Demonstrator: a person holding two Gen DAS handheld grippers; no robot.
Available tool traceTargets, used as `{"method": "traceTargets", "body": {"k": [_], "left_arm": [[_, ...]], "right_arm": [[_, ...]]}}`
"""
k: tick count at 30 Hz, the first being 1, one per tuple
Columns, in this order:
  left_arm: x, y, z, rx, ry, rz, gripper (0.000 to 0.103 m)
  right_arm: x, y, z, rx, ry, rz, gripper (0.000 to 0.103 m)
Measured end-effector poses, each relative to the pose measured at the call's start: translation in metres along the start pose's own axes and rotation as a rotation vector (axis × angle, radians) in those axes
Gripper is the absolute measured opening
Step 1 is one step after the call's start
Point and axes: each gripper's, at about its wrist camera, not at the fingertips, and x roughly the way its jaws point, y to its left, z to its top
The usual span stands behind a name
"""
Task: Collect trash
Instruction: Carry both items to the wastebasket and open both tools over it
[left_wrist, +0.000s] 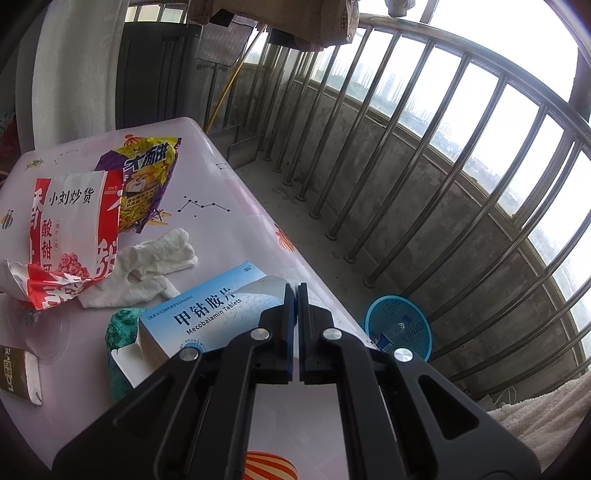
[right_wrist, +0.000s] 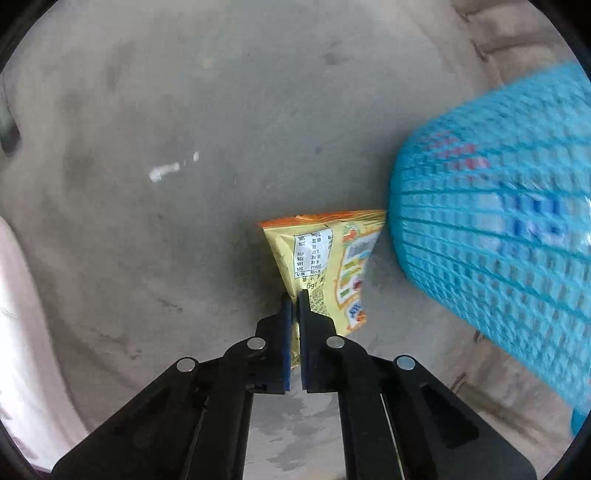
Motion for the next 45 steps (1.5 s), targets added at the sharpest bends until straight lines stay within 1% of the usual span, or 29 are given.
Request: {"method": "traceTargets", "body": {"k": [3, 4, 8, 9, 10, 12, 13, 16, 17, 18, 19, 21, 23, 24, 25, 27, 28, 30, 33, 35, 38, 39, 40, 42, 44, 45], "left_arm": [[-0.005, -0.002, -0.001, 0.008, -0.015, -0.008, 0.0], [-0.006, -0.003, -0.001, 0.008, -0.02, -0.013, 0.0], [-0.011, -0.006, -0.003, 0.009, -0.036, -0.041, 0.0], [-0.012, -0.008, -0.004, 0.009, -0.041, -0.051, 0.0], [-0.013, -0.01, -0.004, 0.01, -0.046, -0.063, 0.0], [-0.016, -0.014, -0.005, 0.016, -0.057, -0.091, 0.0], [-0.016, -0.017, -0.005, 0.019, -0.06, -0.101, 0.0], [-0.017, -0.028, -0.003, 0.035, -0.069, -0.149, 0.0], [-0.017, -0.032, -0.001, 0.041, -0.071, -0.166, 0.0], [-0.016, -0.039, 0.001, 0.048, -0.073, -0.193, 0.0], [-0.015, -0.046, 0.004, 0.057, -0.071, -0.222, 0.0], [-0.008, -0.063, 0.012, 0.071, -0.061, -0.272, 0.0], [0.0, -0.078, 0.018, 0.083, -0.051, -0.314, 0.0], [0.009, -0.091, 0.025, 0.088, -0.036, -0.358, 0.0], [0.015, -0.099, 0.028, 0.089, -0.024, -0.383, 0.0], [0.034, -0.121, 0.036, 0.094, 0.015, -0.449, 0.0], [0.046, -0.133, 0.039, 0.1, 0.04, -0.464, 0.0], [0.071, -0.159, 0.042, 0.13, 0.089, -0.475, 0.0], [0.114, -0.196, 0.042, 0.172, 0.164, -0.488, 0.0], [0.151, -0.22, 0.039, 0.199, 0.224, -0.473, 0.0], [0.197, -0.243, 0.031, 0.225, 0.298, -0.437, 0.0], [0.22, -0.252, 0.024, 0.235, 0.336, -0.416, 0.0], [0.232, -0.257, 0.019, 0.238, 0.357, -0.406, 0.0], [0.267, -0.269, 0.008, 0.241, 0.428, -0.383, 0.0], [0.3, -0.284, -0.007, 0.26, 0.483, -0.344, 0.0], [0.309, -0.287, -0.013, 0.265, 0.5, -0.334, 0.0]], "right_arm": [[-0.033, -0.015, -0.011, 0.096, -0.06, 0.054, 0.002], [-0.051, -0.023, -0.017, 0.15, -0.09, 0.086, 0.002], [-0.106, -0.042, -0.037, 0.271, -0.175, 0.168, 0.002], [-0.121, -0.037, -0.041, 0.297, -0.195, 0.185, 0.002], [-0.141, -0.046, -0.049, 0.337, -0.226, 0.215, 0.002], [-0.164, -0.061, -0.058, 0.389, -0.262, 0.257, 0.002], [-0.183, -0.073, -0.064, 0.424, -0.293, 0.288, 0.002], [-0.23, -0.105, -0.081, 0.511, -0.385, 0.339, 0.002], [-0.242, -0.115, -0.08, 0.554, -0.405, 0.364, 0.002], [-0.26, -0.131, -0.084, 0.61, -0.446, 0.421, 0.002], [-0.272, -0.141, -0.089, 0.632, -0.479, 0.433, 0.002], [-0.306, -0.164, -0.095, 0.666, -0.571, 0.409, 0.002], [-0.324, -0.18, -0.111, 0.721, -0.635, 0.406, 0.002], [-0.331, -0.19, -0.118, 0.753, -0.662, 0.41, 0.002], [-0.338, -0.201, -0.119, 0.794, -0.687, 0.417, 0.002], [-0.339, -0.215, -0.127, 0.868, -0.718, 0.428, 0.002], [-0.338, -0.228, -0.134, 0.914, -0.724, 0.431, 0.002], [-0.325, -0.242, -0.141, 0.975, -0.715, 0.438, 0.002], [-0.295, -0.26, -0.155, 1.094, -0.681, 0.52, 0.002], [-0.273, -0.268, -0.161, 1.152, -0.652, 0.562, 0.002], [-0.23, -0.267, -0.164, 1.242, -0.596, 0.618, 0.002], [-0.218, -0.269, -0.164, 1.262, -0.58, 0.628, 0.002], [-0.206, -0.269, -0.164, 1.285, -0.561, 0.644, 0.002], [-0.188, -0.27, -0.161, 1.315, -0.533, 0.661, 0.002], [-0.171, -0.269, -0.158, 1.337, -0.506, 0.679, 0.002], [-0.166, -0.27, -0.156, 1.344, -0.498, 0.682, 0.002]]}}
